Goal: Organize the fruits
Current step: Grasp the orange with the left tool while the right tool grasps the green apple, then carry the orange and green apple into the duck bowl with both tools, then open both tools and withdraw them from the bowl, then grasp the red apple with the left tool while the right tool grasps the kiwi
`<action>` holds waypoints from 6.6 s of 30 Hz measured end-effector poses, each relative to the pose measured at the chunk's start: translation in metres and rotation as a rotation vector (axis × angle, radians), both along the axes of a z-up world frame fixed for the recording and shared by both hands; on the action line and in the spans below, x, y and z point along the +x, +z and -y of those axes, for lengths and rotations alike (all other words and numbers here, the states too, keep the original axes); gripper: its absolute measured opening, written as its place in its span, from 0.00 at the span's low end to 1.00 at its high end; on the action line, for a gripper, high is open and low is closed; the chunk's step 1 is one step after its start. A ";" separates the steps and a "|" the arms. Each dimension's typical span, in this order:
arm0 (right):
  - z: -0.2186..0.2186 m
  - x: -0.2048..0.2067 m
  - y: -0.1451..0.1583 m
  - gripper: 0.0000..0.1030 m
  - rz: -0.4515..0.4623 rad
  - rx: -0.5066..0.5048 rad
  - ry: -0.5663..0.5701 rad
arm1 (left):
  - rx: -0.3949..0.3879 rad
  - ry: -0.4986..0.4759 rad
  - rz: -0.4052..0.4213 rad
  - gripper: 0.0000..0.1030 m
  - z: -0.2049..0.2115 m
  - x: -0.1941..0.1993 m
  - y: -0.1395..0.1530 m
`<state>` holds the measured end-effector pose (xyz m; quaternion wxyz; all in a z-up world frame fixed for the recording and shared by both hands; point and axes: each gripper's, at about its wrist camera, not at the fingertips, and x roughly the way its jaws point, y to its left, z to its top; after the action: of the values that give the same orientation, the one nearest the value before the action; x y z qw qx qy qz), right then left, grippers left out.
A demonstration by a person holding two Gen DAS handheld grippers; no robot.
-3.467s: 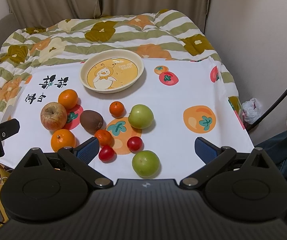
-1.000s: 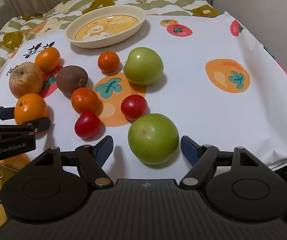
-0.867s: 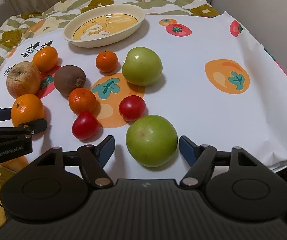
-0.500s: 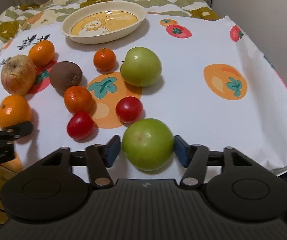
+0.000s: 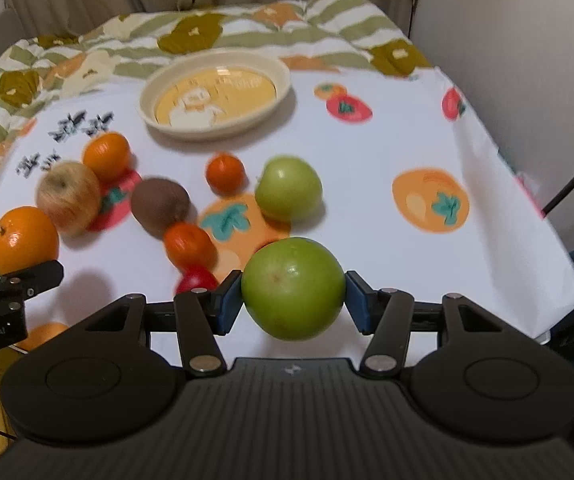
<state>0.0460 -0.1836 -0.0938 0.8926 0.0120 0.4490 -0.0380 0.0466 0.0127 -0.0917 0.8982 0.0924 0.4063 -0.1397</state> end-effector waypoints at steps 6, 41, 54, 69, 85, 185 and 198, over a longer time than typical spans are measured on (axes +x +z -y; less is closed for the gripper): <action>-0.003 0.005 0.043 0.67 0.052 0.032 0.003 | -0.024 0.000 0.060 0.64 -0.003 0.005 0.037; 0.037 0.285 0.045 0.67 0.070 0.063 0.319 | 0.063 0.067 0.070 0.64 0.078 0.240 0.029; 0.044 0.329 0.001 0.67 0.018 0.061 0.387 | 0.138 0.055 0.003 0.64 0.108 0.286 -0.034; 0.038 0.334 -0.002 0.67 0.022 0.075 0.472 | 0.108 0.054 0.013 0.90 0.096 0.266 -0.019; -0.008 0.325 -0.034 0.67 0.092 -0.040 0.691 | 0.090 0.166 0.002 0.90 0.059 0.230 -0.010; -0.073 0.090 -0.058 1.00 0.064 0.150 0.116 | 0.090 -0.200 0.108 0.76 -0.019 0.088 -0.065; -0.081 0.106 -0.066 0.98 0.046 0.132 0.135 | 0.074 -0.175 0.092 0.76 -0.027 0.085 -0.063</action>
<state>0.1519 -0.1030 -0.1602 0.9005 0.0412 0.4298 0.0521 0.1312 0.0398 -0.1545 0.8963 0.1670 0.3600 -0.1980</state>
